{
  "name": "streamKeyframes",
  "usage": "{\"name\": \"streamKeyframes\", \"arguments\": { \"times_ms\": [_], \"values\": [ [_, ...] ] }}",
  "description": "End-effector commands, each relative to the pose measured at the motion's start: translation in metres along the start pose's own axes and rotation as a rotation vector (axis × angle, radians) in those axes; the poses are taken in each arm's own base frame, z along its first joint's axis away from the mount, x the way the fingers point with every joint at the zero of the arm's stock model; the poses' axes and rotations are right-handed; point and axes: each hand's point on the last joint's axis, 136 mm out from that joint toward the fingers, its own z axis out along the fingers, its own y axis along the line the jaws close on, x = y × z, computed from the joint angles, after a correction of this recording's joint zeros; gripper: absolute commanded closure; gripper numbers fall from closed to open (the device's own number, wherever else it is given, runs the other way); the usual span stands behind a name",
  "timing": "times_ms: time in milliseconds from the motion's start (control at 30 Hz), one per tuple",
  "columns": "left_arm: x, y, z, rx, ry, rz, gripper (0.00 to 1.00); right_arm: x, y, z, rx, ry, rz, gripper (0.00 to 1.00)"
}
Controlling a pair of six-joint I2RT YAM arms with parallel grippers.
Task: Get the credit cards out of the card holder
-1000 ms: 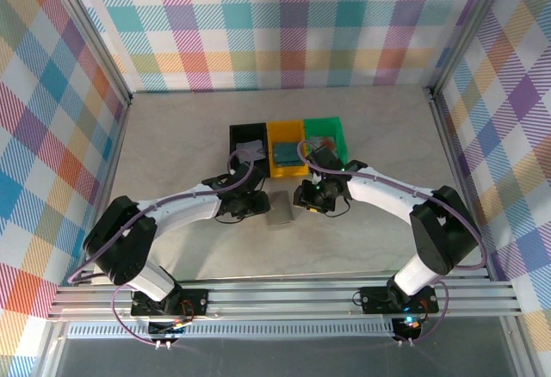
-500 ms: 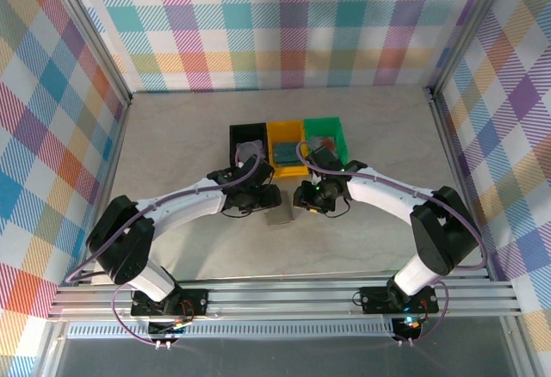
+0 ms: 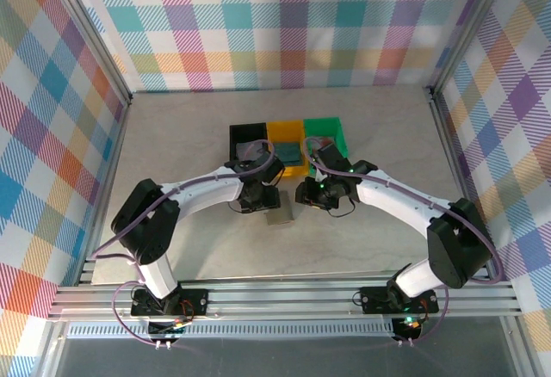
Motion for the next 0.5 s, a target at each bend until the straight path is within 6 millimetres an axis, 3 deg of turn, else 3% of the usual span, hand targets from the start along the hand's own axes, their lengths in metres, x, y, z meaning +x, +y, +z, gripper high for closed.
{"name": "streamKeyframes", "arguments": {
  "times_ms": [0, 467],
  "values": [
    [0.006, 0.006, 0.002, -0.054, 0.035, 0.032, 0.38, 0.004, -0.001, -0.005, 0.004, -0.002, -0.02, 0.59],
    [0.01, 0.018, 0.01, -0.137, 0.067, 0.056, 0.46, 0.004, 0.003, -0.015, -0.014, -0.018, -0.023, 0.59]
  ]
}}
